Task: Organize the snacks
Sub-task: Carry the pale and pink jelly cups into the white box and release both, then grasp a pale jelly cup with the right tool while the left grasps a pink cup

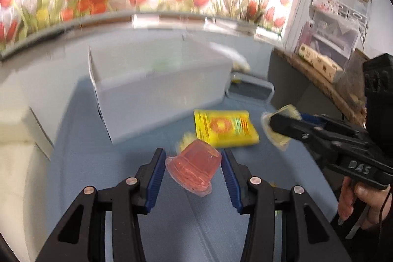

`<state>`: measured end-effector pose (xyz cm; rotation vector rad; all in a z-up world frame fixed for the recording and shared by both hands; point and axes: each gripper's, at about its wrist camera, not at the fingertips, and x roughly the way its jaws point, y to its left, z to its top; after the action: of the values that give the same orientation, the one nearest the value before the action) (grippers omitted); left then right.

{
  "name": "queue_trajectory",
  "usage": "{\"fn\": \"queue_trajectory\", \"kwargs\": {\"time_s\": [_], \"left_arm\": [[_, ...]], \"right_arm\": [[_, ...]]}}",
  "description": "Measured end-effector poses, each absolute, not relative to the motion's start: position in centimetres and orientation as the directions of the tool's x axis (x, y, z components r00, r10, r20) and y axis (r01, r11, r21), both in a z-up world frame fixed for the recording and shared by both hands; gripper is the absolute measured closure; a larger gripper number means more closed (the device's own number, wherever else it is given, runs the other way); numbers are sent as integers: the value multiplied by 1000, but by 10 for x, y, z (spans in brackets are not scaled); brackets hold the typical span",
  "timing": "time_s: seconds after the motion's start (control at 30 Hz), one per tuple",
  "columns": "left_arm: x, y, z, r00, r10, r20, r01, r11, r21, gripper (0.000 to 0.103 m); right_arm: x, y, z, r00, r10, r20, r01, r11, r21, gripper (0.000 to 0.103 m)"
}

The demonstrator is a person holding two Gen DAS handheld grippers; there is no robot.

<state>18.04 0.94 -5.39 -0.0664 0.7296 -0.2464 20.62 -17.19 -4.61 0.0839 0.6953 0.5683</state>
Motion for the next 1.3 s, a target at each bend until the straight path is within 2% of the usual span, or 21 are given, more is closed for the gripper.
{"fn": "queue_trajectory", "kwargs": {"time_s": [0.17, 0.33, 0.53, 0.7, 0.73, 0.77, 0.83, 0.9, 1.17, 1.3], "left_arm": [[221, 27, -9, 769, -219, -601, 190, 975, -113, 52], [276, 43, 15, 792, -172, -586, 166, 984, -66, 52], [331, 61, 2, 772, -163, -614, 134, 987, -93, 52], [357, 63, -25, 747, -139, -650, 120, 990, -75, 51], [360, 64, -30, 738, -135, -661, 115, 991, -73, 49], [363, 67, -35, 731, -126, -670, 103, 992, -74, 28], [364, 73, -40, 718, -122, -686, 71, 992, -103, 0], [361, 78, -41, 722, -146, -676, 75, 988, -134, 0], [336, 75, -39, 732, -98, -674, 72, 995, -67, 0], [309, 75, -33, 733, -143, -665, 78, 989, -126, 0]], "right_arm": [[255, -149, -15, 651, 521, -552, -480, 846, 232, 65], [315, -120, -2, 661, 482, -575, -460, 866, 197, 65], [361, -104, -6, 645, 478, -596, -453, 868, 206, 65], [384, -90, -21, 646, 430, -630, -446, 883, 146, 64], [388, -90, -23, 654, 409, -637, -429, 893, 134, 63], [390, -90, -25, 655, 397, -643, -413, 901, 135, 42], [393, -96, -29, 660, 400, -636, -387, 906, 170, 0], [391, -104, -28, 683, 403, -610, -375, 909, 181, 0], [377, -128, -24, 694, 416, -587, -334, 909, 250, 0], [347, -141, -19, 672, 470, -572, -378, 882, 281, 0]]}}
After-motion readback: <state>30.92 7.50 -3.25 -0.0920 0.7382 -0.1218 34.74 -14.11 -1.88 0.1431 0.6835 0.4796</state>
